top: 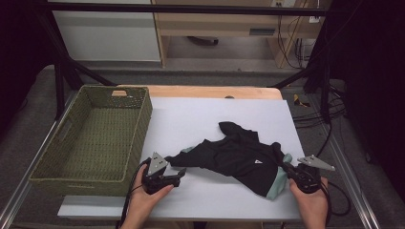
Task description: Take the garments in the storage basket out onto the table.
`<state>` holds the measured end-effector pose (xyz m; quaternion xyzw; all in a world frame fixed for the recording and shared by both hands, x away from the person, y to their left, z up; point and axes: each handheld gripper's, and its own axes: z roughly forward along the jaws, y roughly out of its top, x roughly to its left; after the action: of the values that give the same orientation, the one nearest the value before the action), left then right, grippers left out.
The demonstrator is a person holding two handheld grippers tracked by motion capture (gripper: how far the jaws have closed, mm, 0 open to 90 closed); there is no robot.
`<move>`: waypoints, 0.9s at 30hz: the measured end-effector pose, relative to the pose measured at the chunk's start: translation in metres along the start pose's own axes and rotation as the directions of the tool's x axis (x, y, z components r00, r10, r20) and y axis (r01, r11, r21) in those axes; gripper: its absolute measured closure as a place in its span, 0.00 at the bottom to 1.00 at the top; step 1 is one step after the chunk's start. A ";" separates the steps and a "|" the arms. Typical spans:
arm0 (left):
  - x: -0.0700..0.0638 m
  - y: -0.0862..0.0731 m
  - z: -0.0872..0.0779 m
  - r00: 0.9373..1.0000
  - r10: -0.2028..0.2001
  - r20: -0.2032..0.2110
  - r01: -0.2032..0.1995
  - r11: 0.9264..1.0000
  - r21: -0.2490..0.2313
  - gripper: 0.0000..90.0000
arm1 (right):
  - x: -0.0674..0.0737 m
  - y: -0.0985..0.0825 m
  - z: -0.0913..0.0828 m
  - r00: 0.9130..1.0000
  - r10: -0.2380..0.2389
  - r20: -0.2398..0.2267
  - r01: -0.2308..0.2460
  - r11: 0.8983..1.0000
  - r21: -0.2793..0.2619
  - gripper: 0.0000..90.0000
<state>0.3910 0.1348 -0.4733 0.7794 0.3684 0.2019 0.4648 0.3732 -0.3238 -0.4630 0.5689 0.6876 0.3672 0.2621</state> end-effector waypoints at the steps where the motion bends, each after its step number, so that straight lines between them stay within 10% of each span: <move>1: -0.001 0.000 0.000 1.000 0.002 0.004 -0.002 1.000 0.001 0.29 | 0.001 -0.002 0.000 1.000 0.002 -0.012 -0.002 1.000 -0.011 0.97; 14: -0.010 0.002 0.002 0.999 0.031 0.034 -0.032 0.999 0.008 0.30 | 0.010 0.012 0.003 0.999 -0.036 -0.032 0.033 0.997 -0.070 0.64; 27: -0.009 0.002 0.002 0.999 0.029 0.033 -0.030 1.000 0.009 0.30 | -0.030 0.015 0.045 0.999 0.050 0.020 -0.051 0.998 0.042 0.67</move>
<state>0.3874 0.1263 -0.4725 0.7901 0.3501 0.1940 0.4643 0.4239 -0.3423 -0.4790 0.5951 0.6781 0.3536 0.2469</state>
